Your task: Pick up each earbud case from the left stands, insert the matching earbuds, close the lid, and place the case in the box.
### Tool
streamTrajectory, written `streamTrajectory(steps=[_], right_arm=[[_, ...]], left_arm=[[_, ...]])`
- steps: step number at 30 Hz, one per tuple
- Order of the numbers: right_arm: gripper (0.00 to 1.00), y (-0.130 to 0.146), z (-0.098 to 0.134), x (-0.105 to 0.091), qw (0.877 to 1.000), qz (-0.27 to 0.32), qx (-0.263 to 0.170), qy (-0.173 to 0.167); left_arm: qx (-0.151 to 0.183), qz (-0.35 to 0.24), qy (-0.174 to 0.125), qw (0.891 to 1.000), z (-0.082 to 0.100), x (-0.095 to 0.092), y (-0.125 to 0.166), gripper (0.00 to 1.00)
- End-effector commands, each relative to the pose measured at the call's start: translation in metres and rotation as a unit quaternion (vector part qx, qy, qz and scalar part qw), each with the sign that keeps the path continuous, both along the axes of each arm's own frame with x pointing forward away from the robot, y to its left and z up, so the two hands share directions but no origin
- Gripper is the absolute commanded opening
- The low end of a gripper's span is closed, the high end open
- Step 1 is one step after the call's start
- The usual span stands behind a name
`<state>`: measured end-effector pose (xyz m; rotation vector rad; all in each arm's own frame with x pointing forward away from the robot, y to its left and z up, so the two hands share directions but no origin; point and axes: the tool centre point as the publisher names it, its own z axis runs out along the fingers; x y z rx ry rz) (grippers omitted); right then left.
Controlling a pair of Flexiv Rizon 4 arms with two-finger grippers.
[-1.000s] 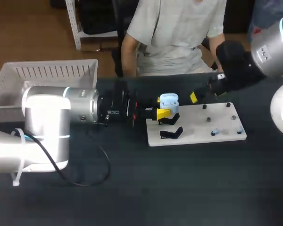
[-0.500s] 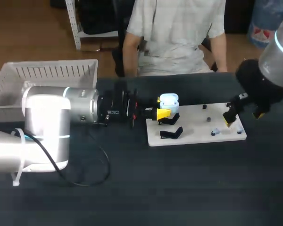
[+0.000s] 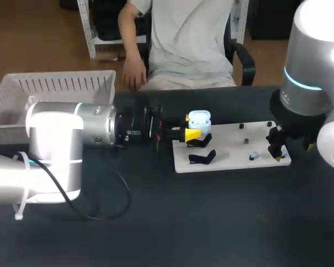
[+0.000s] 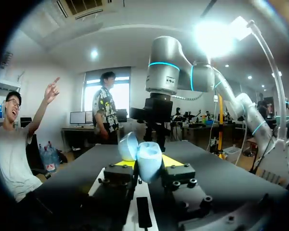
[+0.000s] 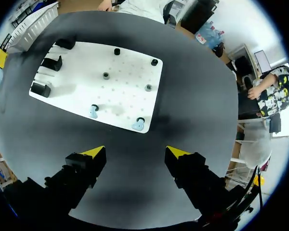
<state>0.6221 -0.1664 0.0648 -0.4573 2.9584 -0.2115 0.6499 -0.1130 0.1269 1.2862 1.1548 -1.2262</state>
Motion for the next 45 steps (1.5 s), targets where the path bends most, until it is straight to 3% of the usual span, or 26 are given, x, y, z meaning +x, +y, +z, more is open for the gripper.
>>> streamTrajectory(steps=[1, 5, 10, 13, 15, 16, 18, 30, 38, 41, 45], right_arm=[[0.50, 0.005, -0.011, 0.010, 1.000, -0.011, -0.024, 0.000], [0.47, 0.005, -0.017, 0.015, 0.999, -0.023, -0.035, -0.007], [0.50, 0.005, -0.024, 0.021, 0.998, -0.034, -0.060, -0.010], [0.64, 0.003, -0.028, 0.024, 0.996, -0.046, -0.069, -0.010], [0.58, 0.001, -0.031, 0.025, 0.996, -0.050, -0.075, -0.008], [0.48, 0.000, -0.033, 0.025, 0.996, -0.053, -0.074, -0.008], [0.38, -0.001, -0.034, 0.026, 0.996, -0.055, -0.074, -0.009], [0.36, -0.004, -0.041, 0.032, 0.995, -0.061, -0.079, -0.012], [0.29, -0.005, -0.043, 0.035, 0.995, -0.063, -0.079, -0.016], [0.21, -0.005, -0.043, 0.035, 0.995, -0.063, -0.080, -0.017], [0.22, -0.005, -0.043, 0.035, 0.995, -0.063, -0.081, -0.015]], left_arm=[[-0.001, 0.004, -0.002, 1.000, -0.001, -0.002, -0.001, 0.00], [-0.001, 0.004, -0.002, 1.000, -0.001, -0.002, -0.001, 0.00], [-0.001, 0.004, -0.002, 1.000, -0.001, -0.002, -0.001, 0.00], [-0.001, 0.004, -0.002, 1.000, -0.001, -0.002, -0.001, 0.00], [-0.001, 0.004, -0.002, 1.000, -0.001, -0.002, -0.001, 0.00], [-0.001, 0.004, -0.002, 1.000, -0.001, -0.002, -0.001, 0.00], [-0.001, 0.004, -0.002, 1.000, -0.001, -0.002, -0.001, 0.00], [-0.001, 0.004, -0.002, 1.000, -0.001, -0.002, -0.001, 0.00], [-0.001, 0.004, -0.002, 1.000, -0.001, -0.002, -0.001, 0.00], [-0.001, 0.004, -0.002, 1.000, -0.001, -0.002, -0.001, 0.00], [-0.001, 0.004, -0.002, 1.000, -0.001, -0.002, -0.001, 0.00]])
